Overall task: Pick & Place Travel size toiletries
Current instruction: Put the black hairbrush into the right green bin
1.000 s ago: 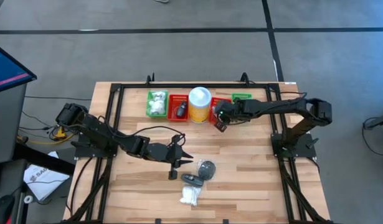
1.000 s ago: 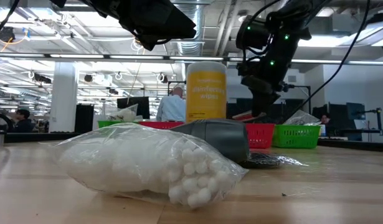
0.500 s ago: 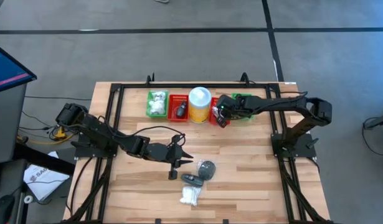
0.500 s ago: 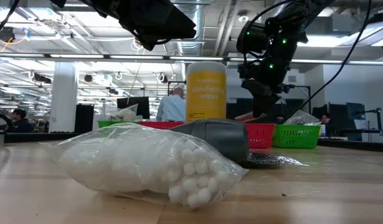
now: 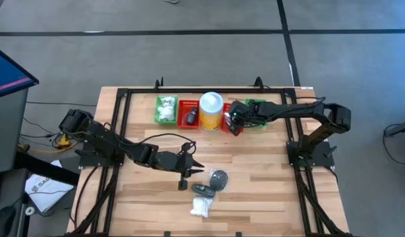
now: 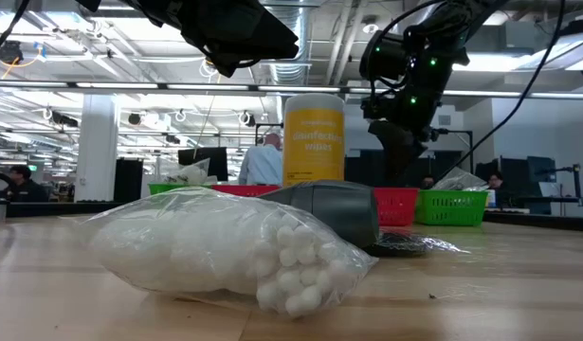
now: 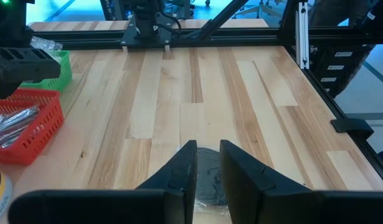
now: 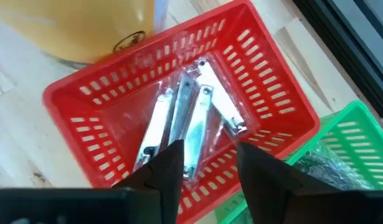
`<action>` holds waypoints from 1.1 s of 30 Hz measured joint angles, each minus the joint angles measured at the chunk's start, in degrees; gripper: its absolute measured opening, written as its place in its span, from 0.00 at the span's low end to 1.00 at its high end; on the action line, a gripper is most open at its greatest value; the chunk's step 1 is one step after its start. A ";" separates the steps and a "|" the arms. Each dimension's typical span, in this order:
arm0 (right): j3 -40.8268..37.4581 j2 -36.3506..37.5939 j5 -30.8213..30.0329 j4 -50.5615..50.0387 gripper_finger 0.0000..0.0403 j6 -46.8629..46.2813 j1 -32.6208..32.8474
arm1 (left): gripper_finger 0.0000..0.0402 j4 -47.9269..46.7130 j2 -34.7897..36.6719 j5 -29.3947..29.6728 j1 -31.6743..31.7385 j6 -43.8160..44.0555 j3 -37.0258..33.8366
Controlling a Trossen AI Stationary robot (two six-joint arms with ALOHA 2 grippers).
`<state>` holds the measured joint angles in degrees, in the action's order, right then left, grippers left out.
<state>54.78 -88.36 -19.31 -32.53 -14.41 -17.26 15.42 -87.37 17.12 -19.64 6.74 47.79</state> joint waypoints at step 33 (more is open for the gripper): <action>0.00 -0.02 7.71 12.45 0.32 -1.57 26.93 | 0.15 0.02 0.00 0.00 0.00 0.00 0.00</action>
<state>54.78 -88.38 -11.60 -20.08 -15.98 9.67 15.44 -87.37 17.11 -19.64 6.74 47.79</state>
